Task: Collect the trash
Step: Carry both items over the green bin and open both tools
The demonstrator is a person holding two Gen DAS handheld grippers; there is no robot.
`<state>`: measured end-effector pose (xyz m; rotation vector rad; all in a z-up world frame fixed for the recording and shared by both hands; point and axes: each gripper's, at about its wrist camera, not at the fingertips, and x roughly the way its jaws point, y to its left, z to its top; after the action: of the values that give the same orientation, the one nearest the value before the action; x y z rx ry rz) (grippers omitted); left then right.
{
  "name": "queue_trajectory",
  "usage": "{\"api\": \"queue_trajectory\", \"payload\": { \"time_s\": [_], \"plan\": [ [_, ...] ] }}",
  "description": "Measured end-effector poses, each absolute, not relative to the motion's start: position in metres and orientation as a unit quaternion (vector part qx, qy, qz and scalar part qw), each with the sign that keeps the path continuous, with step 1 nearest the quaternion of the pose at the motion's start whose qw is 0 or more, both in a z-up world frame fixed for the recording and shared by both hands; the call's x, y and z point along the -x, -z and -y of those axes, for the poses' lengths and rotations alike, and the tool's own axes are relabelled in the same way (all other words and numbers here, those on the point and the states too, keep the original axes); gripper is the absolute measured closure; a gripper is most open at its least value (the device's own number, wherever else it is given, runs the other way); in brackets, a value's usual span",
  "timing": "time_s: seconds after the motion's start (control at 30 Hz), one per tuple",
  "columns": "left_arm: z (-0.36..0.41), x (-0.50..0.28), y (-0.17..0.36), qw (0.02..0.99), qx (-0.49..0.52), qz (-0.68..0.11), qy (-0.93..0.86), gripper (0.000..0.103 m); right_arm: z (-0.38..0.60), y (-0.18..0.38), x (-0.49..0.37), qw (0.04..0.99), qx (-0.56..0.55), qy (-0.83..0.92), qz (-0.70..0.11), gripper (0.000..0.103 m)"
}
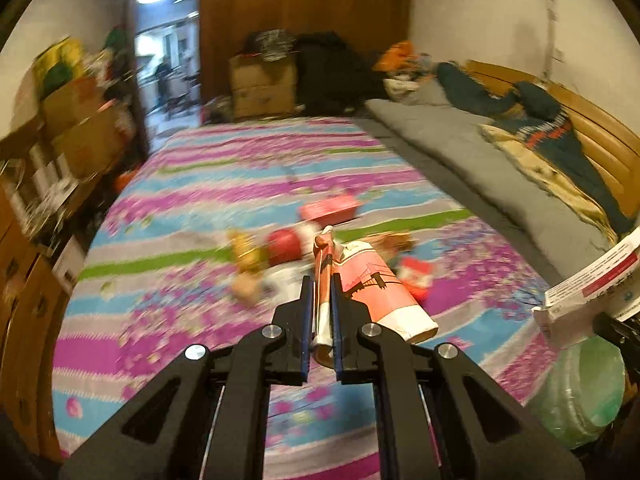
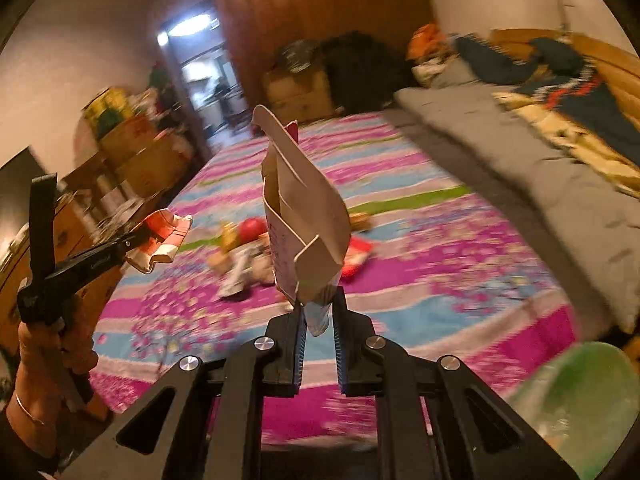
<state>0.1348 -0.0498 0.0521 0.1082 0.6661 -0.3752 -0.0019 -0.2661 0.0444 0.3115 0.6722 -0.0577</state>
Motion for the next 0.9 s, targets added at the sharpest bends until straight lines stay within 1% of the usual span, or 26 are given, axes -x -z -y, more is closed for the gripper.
{"api": "queue_trajectory", "payload": {
  "time_s": [0.17, 0.43, 0.7, 0.9],
  "plan": [
    [0.136, -0.121, -0.066, 0.913, -0.091, -0.31, 0.25, 0.096, 0.33, -0.057, 0.054, 0.932, -0.161, 0.111, -0.307, 0.089],
    [0.265, -0.077, -0.071, 0.876, -0.143, -0.294, 0.356, 0.096, 0.414, -0.055, 0.13, 0.909, -0.191, 0.219, -0.3, 0.089],
    [0.364, -0.029, -0.051, 0.823, -0.201, -0.3, 0.439, 0.096, 0.466, -0.044, 0.182, 0.87, -0.166, 0.309, -0.347, 0.089],
    [0.409, 0.005, -0.033, 0.787, -0.235, -0.307, 0.481, 0.096, 0.489, -0.025, 0.211, 0.835, -0.176, 0.348, -0.388, 0.089]
  ]
}}
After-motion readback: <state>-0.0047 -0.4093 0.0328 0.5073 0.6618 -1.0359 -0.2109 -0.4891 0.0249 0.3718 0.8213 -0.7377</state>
